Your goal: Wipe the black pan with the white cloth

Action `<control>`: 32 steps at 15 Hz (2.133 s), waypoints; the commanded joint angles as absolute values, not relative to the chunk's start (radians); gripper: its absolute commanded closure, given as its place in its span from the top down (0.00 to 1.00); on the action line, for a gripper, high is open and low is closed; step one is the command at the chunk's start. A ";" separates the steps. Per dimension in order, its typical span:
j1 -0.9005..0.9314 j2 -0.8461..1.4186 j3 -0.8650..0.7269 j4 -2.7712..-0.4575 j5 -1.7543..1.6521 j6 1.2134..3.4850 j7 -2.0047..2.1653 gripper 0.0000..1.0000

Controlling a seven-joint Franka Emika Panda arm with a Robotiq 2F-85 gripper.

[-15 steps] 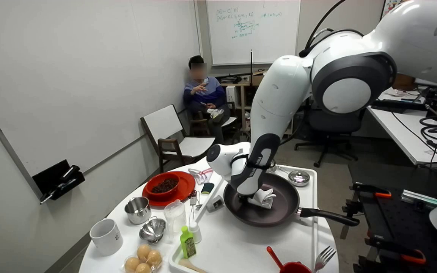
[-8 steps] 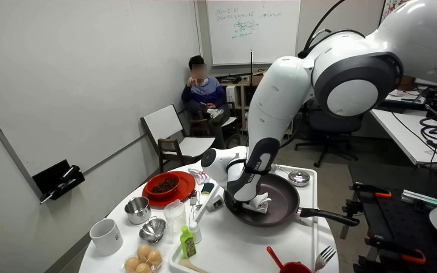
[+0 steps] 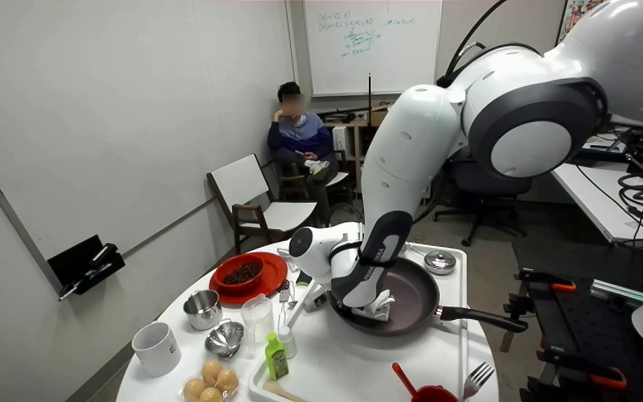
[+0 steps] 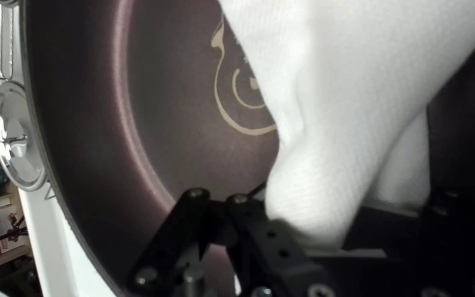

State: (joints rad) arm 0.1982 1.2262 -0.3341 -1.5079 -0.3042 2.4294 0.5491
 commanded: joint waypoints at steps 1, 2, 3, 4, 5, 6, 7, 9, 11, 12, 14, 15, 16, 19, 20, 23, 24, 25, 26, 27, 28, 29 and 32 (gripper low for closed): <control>0.225 1.235 -0.339 -1.539 -0.307 2.475 0.540 0.05; 0.227 1.233 -0.341 -1.546 -0.309 2.477 0.535 0.05; 0.229 1.231 -0.343 -1.552 -0.310 2.481 0.530 0.05; 0.230 1.229 -0.346 -1.560 -0.311 2.486 0.528 0.05; 0.230 1.228 -0.348 -1.565 -0.310 2.490 0.522 0.05; 0.230 1.226 -0.350 -1.571 -0.310 2.494 0.514 0.05; 0.228 1.226 -0.350 -1.575 -0.309 2.494 0.505 0.05; 0.228 1.219 -0.351 -1.591 -0.311 2.501 0.489 0.05; 0.227 1.211 -0.354 -1.609 -0.314 2.515 0.475 0.05; 0.226 1.207 -0.356 -1.620 -0.315 2.524 0.467 0.05; 0.223 1.202 -0.362 -1.638 -0.316 2.536 0.454 0.05; 0.220 1.202 -0.367 -1.646 -0.316 2.538 0.448 0.05; 0.219 1.202 -0.371 -1.651 -0.314 2.537 0.446 0.05; 0.207 1.202 -0.388 -1.660 -0.307 2.532 0.454 0.05; 0.206 1.205 -0.397 -1.663 -0.306 2.534 0.461 0.05; 0.207 1.221 -0.431 -1.668 -0.303 2.553 0.499 0.05; 0.206 1.225 -0.439 -1.669 -0.301 2.560 0.510 0.05; 0.206 1.229 -0.447 -1.673 -0.297 2.568 0.521 0.05; 0.207 1.230 -0.454 -1.677 -0.294 2.575 0.532 0.05; 0.208 1.232 -0.461 -1.680 -0.291 2.580 0.541 0.05; 0.208 1.232 -0.465 -1.682 -0.289 2.585 0.548 0.05; 0.208 1.228 -0.466 -1.684 -0.285 2.588 0.551 0.05; 0.206 1.212 -0.460 -1.676 -0.291 2.552 0.520 0.04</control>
State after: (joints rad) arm 0.2018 1.2073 -0.4556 -1.6805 -0.3035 2.5532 0.5283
